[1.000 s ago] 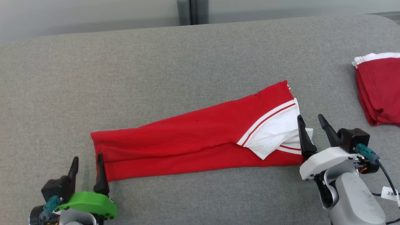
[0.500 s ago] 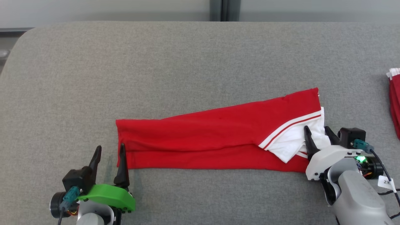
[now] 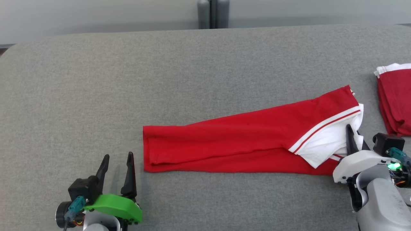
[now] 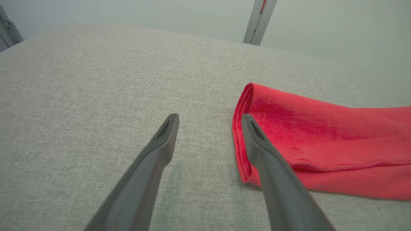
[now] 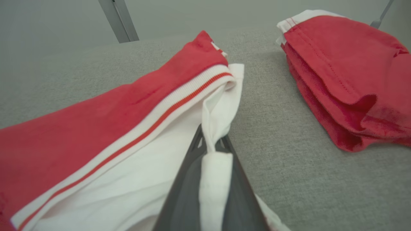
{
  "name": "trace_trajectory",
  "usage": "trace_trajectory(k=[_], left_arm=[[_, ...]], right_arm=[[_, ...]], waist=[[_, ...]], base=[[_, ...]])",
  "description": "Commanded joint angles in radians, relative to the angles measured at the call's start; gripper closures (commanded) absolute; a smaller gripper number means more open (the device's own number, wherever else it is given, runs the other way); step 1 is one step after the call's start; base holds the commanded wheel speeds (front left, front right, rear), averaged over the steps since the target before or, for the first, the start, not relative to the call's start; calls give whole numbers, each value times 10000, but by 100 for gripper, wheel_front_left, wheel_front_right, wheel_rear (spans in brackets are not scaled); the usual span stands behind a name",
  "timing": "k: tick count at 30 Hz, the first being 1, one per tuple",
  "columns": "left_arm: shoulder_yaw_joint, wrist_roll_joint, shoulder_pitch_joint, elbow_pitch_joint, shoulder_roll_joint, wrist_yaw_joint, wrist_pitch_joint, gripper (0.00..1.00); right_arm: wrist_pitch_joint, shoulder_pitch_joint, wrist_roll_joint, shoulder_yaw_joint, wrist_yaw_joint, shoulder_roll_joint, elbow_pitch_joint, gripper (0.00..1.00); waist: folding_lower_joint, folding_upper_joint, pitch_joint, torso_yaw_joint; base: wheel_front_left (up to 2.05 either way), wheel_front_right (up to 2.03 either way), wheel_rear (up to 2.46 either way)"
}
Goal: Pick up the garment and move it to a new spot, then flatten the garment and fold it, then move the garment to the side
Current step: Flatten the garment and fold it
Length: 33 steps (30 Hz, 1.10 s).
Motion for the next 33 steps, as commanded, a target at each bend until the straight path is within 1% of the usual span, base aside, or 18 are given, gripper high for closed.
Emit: trace_trajectory(k=[1, 4, 7, 9, 11, 15, 17, 21, 22, 25, 29, 33], left_arm=[[-37, -37, 114, 7, 30, -24, 5, 0], [-177, -86, 133, 44, 29, -22, 5, 0], [-334, -92, 168, 97, 28, -24, 6, 0], [-431, -105, 187, 134, 27, -24, 6, 0], [-504, -118, 226, 175, 31, -24, 6, 0], [-640, -156, 252, 251, 26, -22, 5, 0], [-719, -179, 236, 277, 28, -24, 7, 0], [-1026, -228, 201, 336, 28, -24, 7, 0], [-1029, -247, 202, 330, 28, -24, 7, 0], [-1319, -297, 146, 360, 24, -22, 5, 0], [-1443, -357, 37, 393, 26, -24, 5, 0], [-1553, -413, -46, 417, 26, -24, 7, 0]], right_arm=[[-11, 173, -134, -53, -24, 17, -313, 100], [-12, 413, -60, 176, -24, 74, -1092, 100], [-13, 610, 687, 1133, -21, 119, -1796, 100], [-14, 733, 1275, 1953, -20, 114, -2236, 100], [-14, 875, 1943, 2983, -20, 116, -2624, 100], [-13, 967, 3090, 4660, -20, 93, -3063, 100], [-13, 833, 3598, 5391, -20, 97, -3144, 100], [-15, 415, 4390, 6402, -20, 93, -2978, 100], [-15, 339, 4497, 6561, -20, 93, -2943, 100], [-14, -50, 4923, 7122, -18, 105, -2769, 100], [-15, -515, 5319, 7805, -18, 91, -2499, 100], [-15, -860, 5757, 8419, -18, 95, -2236, 100]], waist=[[0, 0, -171, -210], [0, 0, -244, -280], [0, 0, -326, -263], [0, 0, -387, -181], [0, 0, -449, -38], [0, 0, -539, 387], [0, 0, -563, 666], [0, 0, -549, 1314], [0, 0, -543, 1401], [0, 0, -487, 1980], [0, 0, -409, 2489], [0, 0, -374, 2754]], base=[[0, 0, 0], [0, 0, 0], [0, 0, 0], [0, 0, 0], [0, 0, 0], [0, 0, 0], [0, 0, 0], [0, 0, 0], [0, 0, 0], [0, 0, 0], [0, 0, 0], [0, 0, 0]])
